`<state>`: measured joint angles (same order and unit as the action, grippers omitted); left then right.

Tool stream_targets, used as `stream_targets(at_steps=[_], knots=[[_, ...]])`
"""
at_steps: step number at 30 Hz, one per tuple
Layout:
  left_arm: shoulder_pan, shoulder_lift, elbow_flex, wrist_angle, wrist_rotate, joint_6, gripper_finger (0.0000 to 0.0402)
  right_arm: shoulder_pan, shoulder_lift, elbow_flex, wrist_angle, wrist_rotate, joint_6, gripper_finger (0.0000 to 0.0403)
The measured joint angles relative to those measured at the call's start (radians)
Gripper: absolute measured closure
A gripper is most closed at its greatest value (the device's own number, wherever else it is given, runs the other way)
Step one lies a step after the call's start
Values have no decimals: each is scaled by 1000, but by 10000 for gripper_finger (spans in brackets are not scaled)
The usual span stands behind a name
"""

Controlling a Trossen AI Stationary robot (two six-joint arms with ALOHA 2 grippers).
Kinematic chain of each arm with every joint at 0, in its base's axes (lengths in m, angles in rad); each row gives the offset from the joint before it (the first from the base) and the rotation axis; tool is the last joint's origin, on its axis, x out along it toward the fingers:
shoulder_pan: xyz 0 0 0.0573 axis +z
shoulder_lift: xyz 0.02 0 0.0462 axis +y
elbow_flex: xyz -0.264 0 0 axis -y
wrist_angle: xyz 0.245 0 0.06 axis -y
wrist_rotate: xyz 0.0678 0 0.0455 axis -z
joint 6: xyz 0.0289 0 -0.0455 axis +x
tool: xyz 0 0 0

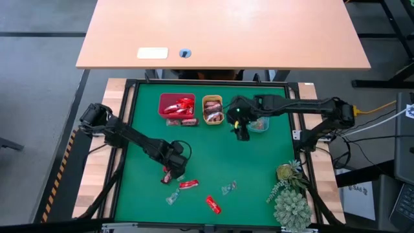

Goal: Sort candy
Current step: Put the red chocolate bar into the red bin

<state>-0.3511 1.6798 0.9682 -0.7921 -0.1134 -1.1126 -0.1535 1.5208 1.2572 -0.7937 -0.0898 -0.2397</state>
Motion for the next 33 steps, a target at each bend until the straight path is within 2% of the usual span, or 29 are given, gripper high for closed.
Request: stream_targets(at_steps=[5,11,24,28,33], knots=[[74,0,49,-3,-18,149,334,77,-1,0,-39,0,21,139],[189,0,136,-11,-79,430,334,151,-1,0,-46,-1,51,139],[482,-2,326,-104,-351,985,332,242,-1,0,-78,-2,60,139],[560,-2,333,-92,-390,1070,332,239,-1,0,-78,-1,78,139],[644,-2,333,-91,-401,1097,331,238,-1,0,-78,-1,80,139]])
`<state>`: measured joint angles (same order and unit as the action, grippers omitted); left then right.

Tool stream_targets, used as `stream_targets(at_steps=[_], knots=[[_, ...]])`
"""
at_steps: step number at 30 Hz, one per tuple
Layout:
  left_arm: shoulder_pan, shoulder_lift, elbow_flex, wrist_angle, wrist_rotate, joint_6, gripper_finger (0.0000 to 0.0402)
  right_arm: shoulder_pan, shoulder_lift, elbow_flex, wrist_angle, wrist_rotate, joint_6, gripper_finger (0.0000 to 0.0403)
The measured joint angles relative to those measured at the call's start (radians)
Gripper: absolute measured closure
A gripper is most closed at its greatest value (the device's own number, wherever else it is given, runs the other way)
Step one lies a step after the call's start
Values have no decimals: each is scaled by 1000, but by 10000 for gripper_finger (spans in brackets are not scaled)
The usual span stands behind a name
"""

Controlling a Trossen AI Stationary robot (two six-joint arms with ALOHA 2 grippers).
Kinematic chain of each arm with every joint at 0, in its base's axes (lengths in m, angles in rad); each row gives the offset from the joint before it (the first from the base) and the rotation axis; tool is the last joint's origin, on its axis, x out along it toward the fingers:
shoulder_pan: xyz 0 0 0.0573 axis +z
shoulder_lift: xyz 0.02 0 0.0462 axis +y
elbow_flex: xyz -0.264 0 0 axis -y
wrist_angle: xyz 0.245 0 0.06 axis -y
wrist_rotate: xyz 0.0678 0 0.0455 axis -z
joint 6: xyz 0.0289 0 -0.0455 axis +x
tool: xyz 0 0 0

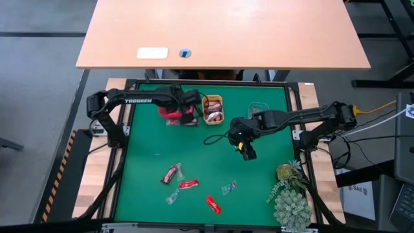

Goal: Sort candy
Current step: Put the red chocolate bar into the red bin, then put the brown chocolate bar into the yellow bin

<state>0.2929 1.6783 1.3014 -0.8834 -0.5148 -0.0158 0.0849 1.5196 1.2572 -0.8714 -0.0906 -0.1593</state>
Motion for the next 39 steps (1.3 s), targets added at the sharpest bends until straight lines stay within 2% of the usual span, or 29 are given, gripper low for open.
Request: stream_targets(at_steps=[4,9,13,17,24,34,39], knots=[[51,0,0,0,0,1,320,0,0,0,1,0,-1,139],[98,0,0,1,6,0,284,0,0,0,2,0,-1,139],[115,0,0,1,7,-14,258,0,0,0,2,0,-1,139],[115,0,0,0,12,-60,251,0,0,0,2,0,-2,139],[96,1,0,-33,62,-66,250,0,0,0,3,0,-2,139],[19,0,0,-209,77,-269,250,0,0,0,6,0,-2,139],[-55,1,0,-154,176,-290,250,0,0,0,6,0,-2,139]])
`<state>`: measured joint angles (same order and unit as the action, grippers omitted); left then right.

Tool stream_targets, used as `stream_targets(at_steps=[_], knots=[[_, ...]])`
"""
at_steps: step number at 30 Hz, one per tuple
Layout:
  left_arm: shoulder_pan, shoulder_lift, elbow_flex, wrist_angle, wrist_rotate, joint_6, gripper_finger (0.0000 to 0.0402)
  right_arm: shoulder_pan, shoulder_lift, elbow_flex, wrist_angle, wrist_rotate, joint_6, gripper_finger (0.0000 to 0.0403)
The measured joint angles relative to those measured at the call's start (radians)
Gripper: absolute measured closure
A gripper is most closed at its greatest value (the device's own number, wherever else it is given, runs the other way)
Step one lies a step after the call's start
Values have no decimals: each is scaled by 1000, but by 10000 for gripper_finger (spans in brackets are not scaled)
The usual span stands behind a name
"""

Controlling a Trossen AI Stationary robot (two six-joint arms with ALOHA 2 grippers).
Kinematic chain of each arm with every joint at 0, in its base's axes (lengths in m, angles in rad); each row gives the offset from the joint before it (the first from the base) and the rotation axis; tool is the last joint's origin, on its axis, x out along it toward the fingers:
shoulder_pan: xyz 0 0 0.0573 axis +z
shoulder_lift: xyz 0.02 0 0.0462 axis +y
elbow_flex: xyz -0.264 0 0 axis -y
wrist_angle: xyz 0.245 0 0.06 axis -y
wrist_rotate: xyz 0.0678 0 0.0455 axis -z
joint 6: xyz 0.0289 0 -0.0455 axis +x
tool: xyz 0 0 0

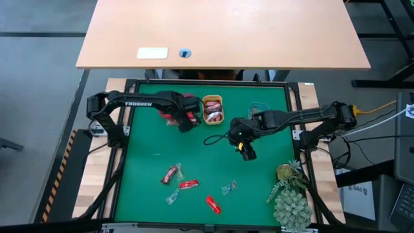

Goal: Sort candy
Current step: Put the brown chocolate bar into the yellow bin

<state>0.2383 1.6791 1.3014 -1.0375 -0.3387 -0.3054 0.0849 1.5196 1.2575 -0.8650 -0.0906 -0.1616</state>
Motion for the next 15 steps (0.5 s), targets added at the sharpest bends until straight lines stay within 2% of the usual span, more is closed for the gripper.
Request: stream_targets(at_steps=[8,15], knots=[[-119,0,-39,146,17,0,250,0,0,0,0,0,0,139],[-161,1,-180,347,16,-29,250,0,0,0,1,0,0,139]])
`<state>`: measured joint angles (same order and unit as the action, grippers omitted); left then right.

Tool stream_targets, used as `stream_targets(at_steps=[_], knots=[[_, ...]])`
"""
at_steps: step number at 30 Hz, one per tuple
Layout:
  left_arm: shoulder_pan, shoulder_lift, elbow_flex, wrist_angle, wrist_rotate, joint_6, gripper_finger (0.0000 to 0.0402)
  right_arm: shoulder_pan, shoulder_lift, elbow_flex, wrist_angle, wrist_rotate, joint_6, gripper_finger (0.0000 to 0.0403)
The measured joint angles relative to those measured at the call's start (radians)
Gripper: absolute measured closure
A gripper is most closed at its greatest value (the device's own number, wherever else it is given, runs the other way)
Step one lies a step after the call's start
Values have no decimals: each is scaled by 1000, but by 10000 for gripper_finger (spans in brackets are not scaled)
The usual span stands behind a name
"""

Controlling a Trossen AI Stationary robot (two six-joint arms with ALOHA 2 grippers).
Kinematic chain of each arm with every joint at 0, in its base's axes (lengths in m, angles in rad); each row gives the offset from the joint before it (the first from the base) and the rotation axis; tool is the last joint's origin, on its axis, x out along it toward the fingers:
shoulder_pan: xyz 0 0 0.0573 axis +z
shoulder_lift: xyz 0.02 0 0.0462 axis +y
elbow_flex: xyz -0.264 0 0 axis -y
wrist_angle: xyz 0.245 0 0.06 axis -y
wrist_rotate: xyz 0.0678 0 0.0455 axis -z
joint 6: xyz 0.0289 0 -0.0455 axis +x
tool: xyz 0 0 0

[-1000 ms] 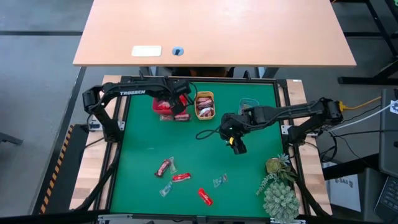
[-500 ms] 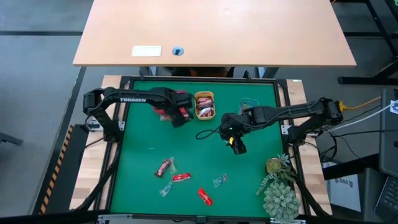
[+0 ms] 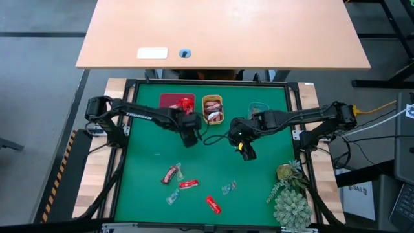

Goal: Sort candy
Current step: Put the brown chocolate bar into the yellow bin

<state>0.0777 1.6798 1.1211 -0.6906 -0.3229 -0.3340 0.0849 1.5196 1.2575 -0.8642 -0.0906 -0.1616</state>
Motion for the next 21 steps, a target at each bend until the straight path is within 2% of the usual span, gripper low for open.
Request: stream_targets(at_steps=[4,8,21], knots=[[0,0,-82,130,-3,-4,250,0,0,0,1,0,0,139],[0,0,-145,224,-53,-4,250,0,0,0,2,0,0,139],[1,0,-221,286,-159,3,250,0,0,0,3,0,0,139]])
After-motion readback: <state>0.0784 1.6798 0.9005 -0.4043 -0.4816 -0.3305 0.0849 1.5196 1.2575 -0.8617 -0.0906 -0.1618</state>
